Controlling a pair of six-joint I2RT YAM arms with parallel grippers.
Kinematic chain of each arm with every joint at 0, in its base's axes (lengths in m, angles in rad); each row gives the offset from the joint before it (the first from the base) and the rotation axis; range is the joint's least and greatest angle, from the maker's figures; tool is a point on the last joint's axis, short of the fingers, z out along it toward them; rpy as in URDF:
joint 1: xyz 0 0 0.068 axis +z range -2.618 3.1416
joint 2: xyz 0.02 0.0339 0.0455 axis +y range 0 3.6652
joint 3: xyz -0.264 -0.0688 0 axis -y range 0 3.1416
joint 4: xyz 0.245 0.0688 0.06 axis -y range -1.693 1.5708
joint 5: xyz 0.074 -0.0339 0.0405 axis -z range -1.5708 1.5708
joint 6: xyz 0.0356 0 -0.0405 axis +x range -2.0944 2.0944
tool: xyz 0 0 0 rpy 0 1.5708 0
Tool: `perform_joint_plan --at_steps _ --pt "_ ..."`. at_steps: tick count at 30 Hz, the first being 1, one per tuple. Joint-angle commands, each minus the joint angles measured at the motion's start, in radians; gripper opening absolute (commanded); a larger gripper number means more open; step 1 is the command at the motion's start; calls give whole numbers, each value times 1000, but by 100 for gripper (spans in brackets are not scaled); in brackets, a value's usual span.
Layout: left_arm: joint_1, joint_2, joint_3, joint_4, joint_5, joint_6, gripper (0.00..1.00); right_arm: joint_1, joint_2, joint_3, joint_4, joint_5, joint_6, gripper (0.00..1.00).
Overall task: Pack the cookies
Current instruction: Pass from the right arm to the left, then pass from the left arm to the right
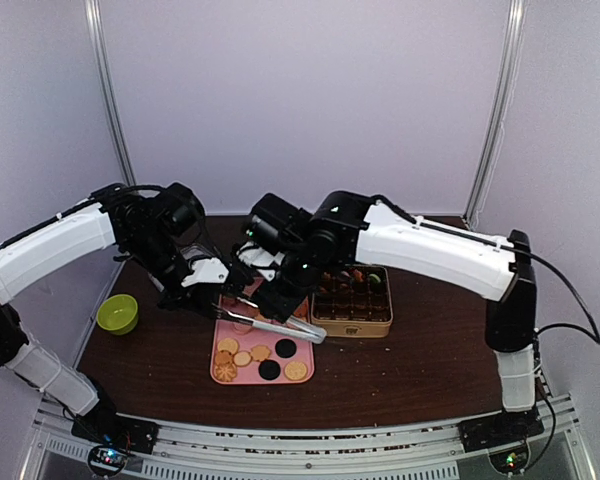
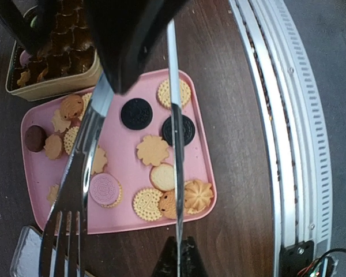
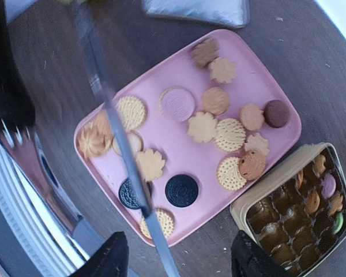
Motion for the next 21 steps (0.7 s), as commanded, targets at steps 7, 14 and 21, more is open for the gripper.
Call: perform_joint_plan --at_steps 7,14,21 --pt "229 -37 85 307 493 -440 0 -148 -753 -768 1043 -51 228 100" --pt "240 -75 50 567 687 -812 0 -197 -860 -1050 1423 -149 344 100" --pt "237 -69 54 689 794 -1002 0 -211 -777 -1057 1610 -261 414 100"
